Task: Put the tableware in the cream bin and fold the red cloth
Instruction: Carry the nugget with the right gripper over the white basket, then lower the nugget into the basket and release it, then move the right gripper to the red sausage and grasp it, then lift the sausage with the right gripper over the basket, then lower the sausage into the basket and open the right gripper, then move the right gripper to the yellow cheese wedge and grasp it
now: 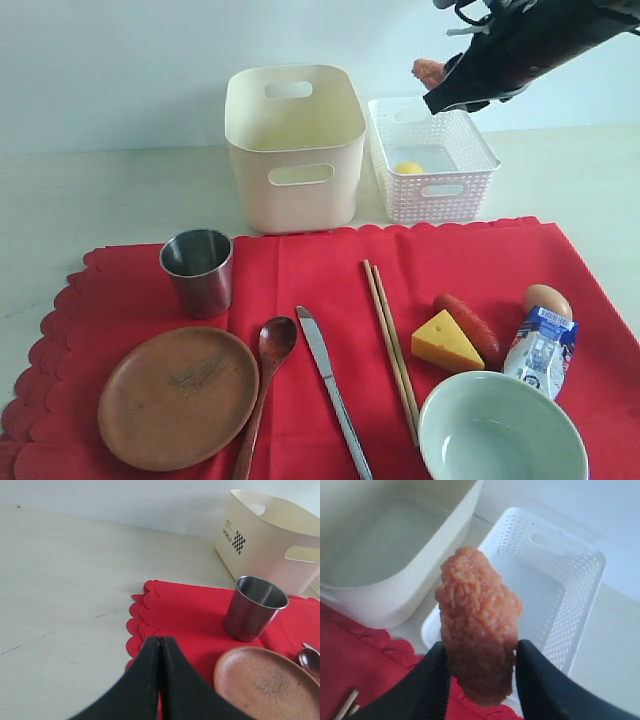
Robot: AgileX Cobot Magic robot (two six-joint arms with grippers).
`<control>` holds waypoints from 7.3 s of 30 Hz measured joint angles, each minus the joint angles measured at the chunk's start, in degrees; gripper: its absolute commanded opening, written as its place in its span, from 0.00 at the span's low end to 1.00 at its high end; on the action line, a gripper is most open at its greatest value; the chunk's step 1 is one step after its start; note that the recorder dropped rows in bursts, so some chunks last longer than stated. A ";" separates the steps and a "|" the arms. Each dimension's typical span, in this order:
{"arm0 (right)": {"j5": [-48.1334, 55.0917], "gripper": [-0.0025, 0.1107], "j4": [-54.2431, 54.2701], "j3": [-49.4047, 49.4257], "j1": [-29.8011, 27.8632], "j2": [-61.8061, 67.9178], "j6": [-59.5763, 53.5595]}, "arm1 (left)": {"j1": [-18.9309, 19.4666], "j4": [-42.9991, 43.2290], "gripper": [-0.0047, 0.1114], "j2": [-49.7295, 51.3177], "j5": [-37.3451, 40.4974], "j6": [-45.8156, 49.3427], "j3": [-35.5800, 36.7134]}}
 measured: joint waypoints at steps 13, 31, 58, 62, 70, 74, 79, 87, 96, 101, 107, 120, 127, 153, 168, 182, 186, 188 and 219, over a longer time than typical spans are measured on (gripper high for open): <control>0.35 0.02 0.11 -17.10 -1.96 21.58 11.42 | 0.00 0.00 0.04 0.00 0.00 0.00 0.00; 1.79 0.64 -0.14 -20.14 -3.01 26.35 14.59 | 0.00 0.00 0.04 0.00 0.00 0.00 0.00; 13.76 0.66 1.69 1.76 -3.01 -3.29 14.34 | 0.00 0.00 0.04 0.00 0.00 0.00 0.00; 13.68 0.66 1.81 8.66 -3.01 -6.83 12.46 | 0.00 0.00 0.04 0.00 0.00 0.00 0.00; 14.83 0.66 2.90 17.45 -1.05 -7.53 6.03 | 0.00 0.00 0.04 0.00 0.00 0.00 0.00; 14.68 0.64 1.72 18.18 2.14 -5.56 4.10 | 0.00 0.00 0.04 0.00 0.00 0.00 0.00; 13.45 0.58 -0.79 18.18 3.30 -2.44 3.97 | 0.00 0.00 0.04 0.00 0.00 0.00 0.00; 14.47 0.38 -3.09 18.18 3.30 2.83 3.76 | 0.00 0.00 0.04 0.00 0.00 0.00 0.00; 15.79 0.39 -5.90 18.30 3.30 3.94 3.76 | 0.00 0.00 0.04 0.00 0.00 0.00 0.00; 16.82 0.41 -6.00 18.30 3.30 3.94 3.76 | 0.00 0.00 0.04 0.00 0.00 0.00 0.00; 16.92 0.41 -6.00 18.30 3.30 3.94 3.76 | 0.00 0.00 0.04 0.00 0.00 0.00 0.00; 17.86 0.34 -6.00 18.30 3.30 7.94 3.76 | 0.00 0.00 0.04 0.00 0.00 0.00 0.00; 17.19 0.02 -6.12 17.39 3.30 8.30 5.78 | 0.00 0.00 0.04 0.00 0.00 0.00 0.00; 10.73 0.02 -5.76 -15.00 2.14 11.51 15.69 | 0.00 0.00 0.04 0.00 0.00 0.00 0.00; 10.29 0.51 -8.97 -37.03 -0.45 34.62 18.56 | 0.00 0.00 0.04 0.00 0.00 0.00 0.00; 32.72 0.57 -11.33 -38.58 -0.54 23.54 23.74 | 0.00 0.00 0.04 0.00 0.00 0.00 0.00; 36.78 0.55 -8.86 -33.94 -0.28 18.88 23.72 | 0.00 0.00 0.04 0.00 0.00 0.00 0.00; 36.82 0.55 -8.40 -29.21 0.51 15.70 23.36 | 0.00 0.00 0.04 0.00 0.00 0.00 0.00; 15.62 0.70 -7.95 22.82 11.77 -0.66 9.98 | 0.00 0.00 0.04 0.00 0.00 0.00 0.00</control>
